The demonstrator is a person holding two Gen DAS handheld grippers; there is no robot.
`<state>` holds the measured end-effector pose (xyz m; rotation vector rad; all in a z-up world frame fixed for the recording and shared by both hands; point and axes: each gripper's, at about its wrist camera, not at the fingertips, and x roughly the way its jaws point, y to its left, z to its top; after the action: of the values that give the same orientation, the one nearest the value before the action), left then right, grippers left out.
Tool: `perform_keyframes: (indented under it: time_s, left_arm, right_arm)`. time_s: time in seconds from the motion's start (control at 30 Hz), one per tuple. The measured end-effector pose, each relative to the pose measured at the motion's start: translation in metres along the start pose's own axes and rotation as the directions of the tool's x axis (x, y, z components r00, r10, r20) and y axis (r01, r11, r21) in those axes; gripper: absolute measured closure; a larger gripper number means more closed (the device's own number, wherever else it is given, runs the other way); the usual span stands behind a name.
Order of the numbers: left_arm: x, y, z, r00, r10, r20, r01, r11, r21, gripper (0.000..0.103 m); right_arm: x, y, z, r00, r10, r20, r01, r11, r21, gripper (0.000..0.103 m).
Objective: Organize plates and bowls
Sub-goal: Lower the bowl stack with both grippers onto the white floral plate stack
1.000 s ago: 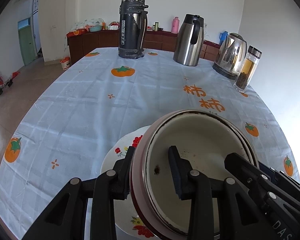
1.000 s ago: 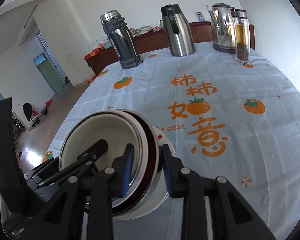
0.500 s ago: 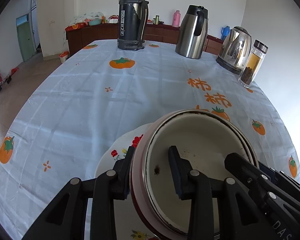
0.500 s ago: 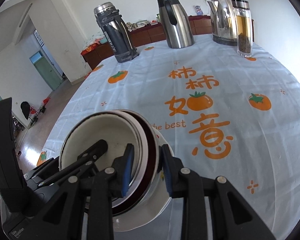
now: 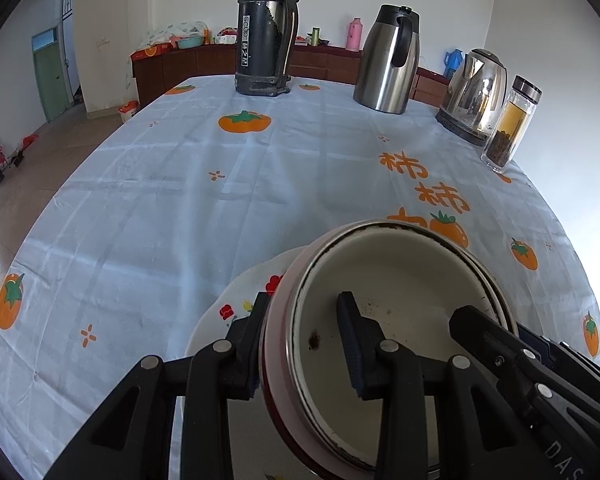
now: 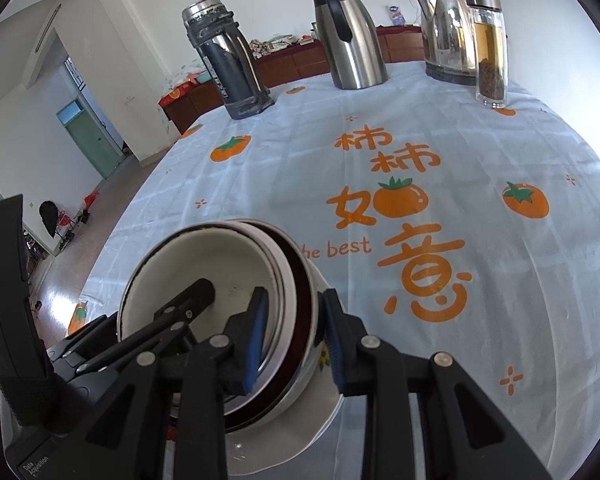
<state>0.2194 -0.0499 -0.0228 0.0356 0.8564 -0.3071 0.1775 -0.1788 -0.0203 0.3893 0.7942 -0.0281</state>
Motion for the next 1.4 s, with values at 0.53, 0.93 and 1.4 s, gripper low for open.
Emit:
perform_keyframes:
  time_s: [0.53,0.93,1.4]
  left_arm:
    - [0.0024,0.0023,0.0027,1.0,-0.004,-0.012,0.004,1.0,-0.008,0.066]
    - [-0.0039,0.0043,-0.0045,1.0,0.004,-0.025,-0.004,1.0,-0.013,0.066]
    - [-0.0042,0.0083,-0.0046,0.998,0.059,0.0,-0.059,0.998,0.005,0.066]
  right_arm:
    - [0.0022,0.0007,0.0034,1.0,0.001,-0.023,-0.001,1.0,-0.001,0.075]
    - [-0.0015,0.0028,-0.0029,0.999,0.002,-0.046,-0.002,1.0,-0.005,0.075]
    - [0.0065,0.0063,-0.0042,0.998,0.059,0.005,-0.059,0.998,-0.028,0.075]
